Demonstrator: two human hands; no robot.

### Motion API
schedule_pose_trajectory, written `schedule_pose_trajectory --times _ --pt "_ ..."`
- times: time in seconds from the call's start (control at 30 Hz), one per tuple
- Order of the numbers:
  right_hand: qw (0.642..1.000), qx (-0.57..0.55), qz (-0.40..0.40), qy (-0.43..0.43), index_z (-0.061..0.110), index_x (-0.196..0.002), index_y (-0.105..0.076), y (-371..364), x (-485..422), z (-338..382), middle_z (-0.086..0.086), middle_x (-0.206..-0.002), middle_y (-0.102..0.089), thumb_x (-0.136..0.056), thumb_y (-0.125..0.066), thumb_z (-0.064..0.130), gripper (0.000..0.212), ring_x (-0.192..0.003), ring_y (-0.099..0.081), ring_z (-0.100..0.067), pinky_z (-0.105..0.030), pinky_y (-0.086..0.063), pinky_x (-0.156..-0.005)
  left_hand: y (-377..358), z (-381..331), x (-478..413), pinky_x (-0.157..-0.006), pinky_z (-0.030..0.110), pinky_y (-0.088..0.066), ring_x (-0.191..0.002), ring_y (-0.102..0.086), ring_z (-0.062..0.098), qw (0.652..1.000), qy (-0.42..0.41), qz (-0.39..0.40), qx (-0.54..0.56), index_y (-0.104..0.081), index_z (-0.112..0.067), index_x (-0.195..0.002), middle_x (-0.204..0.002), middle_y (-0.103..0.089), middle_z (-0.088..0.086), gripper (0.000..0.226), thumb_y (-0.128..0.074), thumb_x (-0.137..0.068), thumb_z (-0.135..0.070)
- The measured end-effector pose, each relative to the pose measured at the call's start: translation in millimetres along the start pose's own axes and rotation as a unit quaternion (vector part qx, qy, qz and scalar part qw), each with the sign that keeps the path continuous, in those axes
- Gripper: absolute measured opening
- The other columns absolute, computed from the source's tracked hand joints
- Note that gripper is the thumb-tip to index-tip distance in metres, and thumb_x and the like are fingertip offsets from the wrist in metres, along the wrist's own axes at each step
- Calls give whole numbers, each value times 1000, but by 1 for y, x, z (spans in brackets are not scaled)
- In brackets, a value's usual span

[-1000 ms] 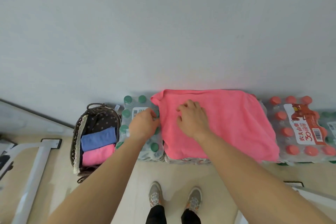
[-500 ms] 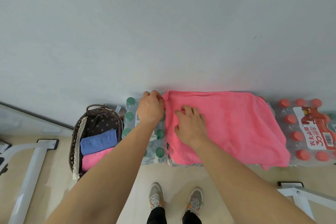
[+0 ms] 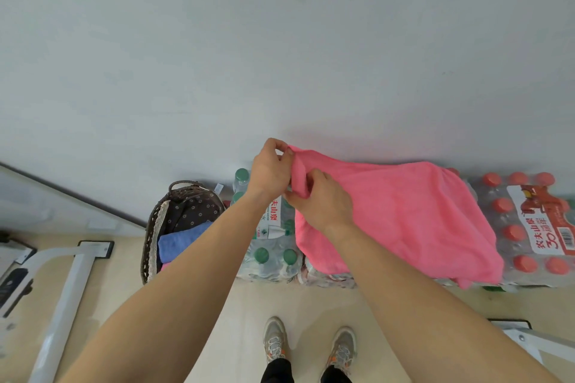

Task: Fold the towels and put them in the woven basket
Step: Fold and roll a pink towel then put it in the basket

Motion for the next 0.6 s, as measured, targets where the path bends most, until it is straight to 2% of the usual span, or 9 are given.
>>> schedule_pose_trajectory --times 0.07,0.13,0.2,0.27,0.33,0.4,0.47,0.5,0.6 --pt "1000 -6 -8 6 21 -91 -59 3 1 4 2 -87 -65 -83 -64 47 28 -79 -61 -23 -34 -47 -64 2 -2 -1 -45 29 -50 -72 -70 33 1000 2 6 10 -52 -16 -106 -88 -65 3 14 -49 -101 -28" --pt "999 -35 -4 10 20 -84 -59 6 -1 6 1 -80 -66 -85 -62 25 6 -75 -61 -25 -33 -45 -58 3 -4 1 -42 21 -45 -70 -70 28 999 6 20 32 -53 -14 -106 -91 -64 2 15 -50 -101 -28" --pt "997 -67 14 17 23 -74 -54 8 -4 7 3 -71 -62 -85 -60 16 14 -68 -59 -23 -32 -40 -55 3 -2 7 -48 20 -49 -68 -71 20 997 18 44 69 -53 -13 -109 -94 -68 5 22 -54 -99 -33" --pt "995 -87 46 26 21 -72 -57 11 -7 4 5 -69 -61 -85 -60 13 16 -66 -59 -19 -30 -38 -55 2 6 14 -60 21 -52 -70 -71 13 992 33 68 102 -53 -14 -111 -92 -72 3 28 -57 -97 -38" --pt "992 -98 78 30 17 -74 -61 15 -9 1 6 -67 -62 -85 -61 12 12 -63 -58 -14 -29 -39 -55 1 19 18 -73 25 -53 -81 -71 8 991 27 90 97 -55 -15 -114 -93 -73 -2 24 -59 -97 -31" --pt "987 -114 113 32 16 -68 -58 19 -10 -2 5 -60 -58 -82 -61 8 16 -55 -53 -9 -27 -38 -54 0 30 23 -86 32 -53 -95 -69 9 991 14 112 72 -60 -18 -115 -101 -73 -5 28 -66 -88 -27" --pt "983 -108 141 46 16 -63 -55 24 -9 -2 5 -55 -56 -82 -57 5 22 -49 -51 -6 -26 -38 -51 -1 37 27 -90 34 -54 -98 -69 9 991 -8 118 55 -67 -22 -108 -102 -73 -7 27 -72 -81 -27" --pt "981 -104 153 56 15 -65 -58 25 -10 -3 3 -57 -60 -84 -56 5 21 -51 -54 -9 -30 -42 -52 -1 38 28 -89 35 -55 -96 -69 10 993 -18 111 46 -69 -23 -103 -101 -73 -8 22 -73 -82 -25" --pt "979 -89 171 67 21 -80 -71 31 -12 -6 0 -76 -73 -85 -52 7 24 -71 -66 -17 -34 -51 -67 -2 37 30 -85 33 -53 -91 -67 11 997 -22 69 40 -69 -23 -94 -96 -72 -6 9 -69 -86 -18"
Point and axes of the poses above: each hand's wrist, its own x-axis away from the middle knuckle, its own y-axis out of the back of the hand, z = x × y, the point moved 1 cm from there along -x, towards the middle knuckle
